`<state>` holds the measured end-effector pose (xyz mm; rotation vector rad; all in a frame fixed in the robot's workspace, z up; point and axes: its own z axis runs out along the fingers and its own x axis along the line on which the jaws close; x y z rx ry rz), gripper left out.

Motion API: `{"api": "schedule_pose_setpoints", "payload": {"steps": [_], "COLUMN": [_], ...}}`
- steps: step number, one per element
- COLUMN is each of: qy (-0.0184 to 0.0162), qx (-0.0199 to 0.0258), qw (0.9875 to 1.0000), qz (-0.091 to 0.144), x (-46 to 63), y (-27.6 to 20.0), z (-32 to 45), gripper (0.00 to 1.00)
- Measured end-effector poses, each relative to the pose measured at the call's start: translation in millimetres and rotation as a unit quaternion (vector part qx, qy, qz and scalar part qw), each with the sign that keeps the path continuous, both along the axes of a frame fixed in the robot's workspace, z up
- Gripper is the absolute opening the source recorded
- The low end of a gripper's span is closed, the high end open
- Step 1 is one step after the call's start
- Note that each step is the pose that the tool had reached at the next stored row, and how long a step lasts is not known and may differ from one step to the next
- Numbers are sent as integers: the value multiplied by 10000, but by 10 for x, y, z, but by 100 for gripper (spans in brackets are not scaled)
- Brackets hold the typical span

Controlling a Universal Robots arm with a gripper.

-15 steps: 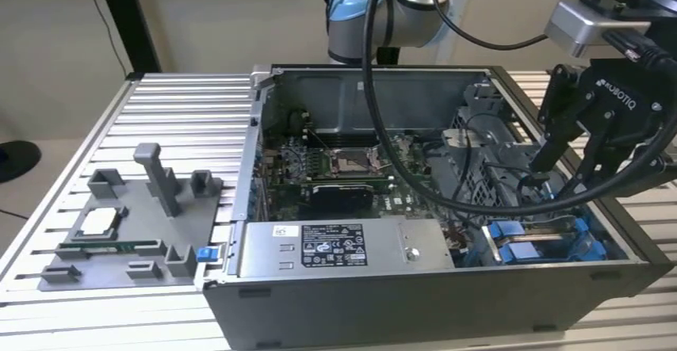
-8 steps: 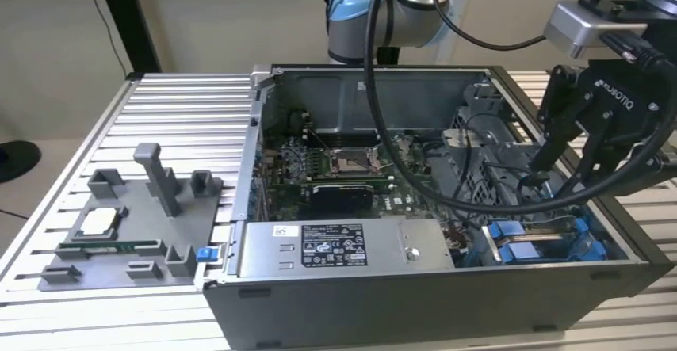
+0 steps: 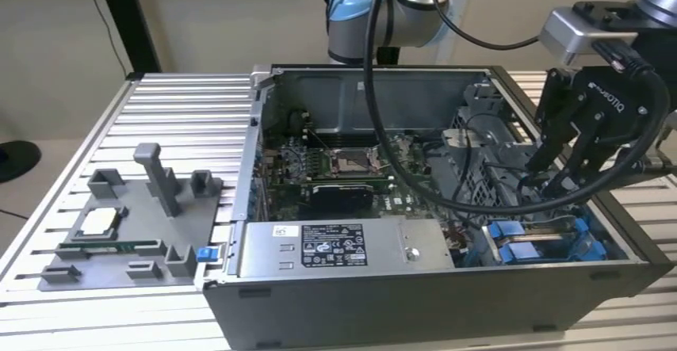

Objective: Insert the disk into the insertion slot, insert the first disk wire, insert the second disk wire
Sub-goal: 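Insert the first disk wire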

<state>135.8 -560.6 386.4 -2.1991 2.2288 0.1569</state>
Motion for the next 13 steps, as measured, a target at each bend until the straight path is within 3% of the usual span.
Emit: {"api": "schedule_pose_setpoints", "payload": {"steps": [6,11,12,13], "qy": [-25,-24,-15,14], "qx": [337,465,481,490], "qw": [9994,9989,9988,9988], "qz": [1,-3,-9,-17], "x": [10,28,28,29], "y": [0,-14,-14,-14], "z": [-21,-61,-65,-66], "gripper": [100,100,100,100]}}
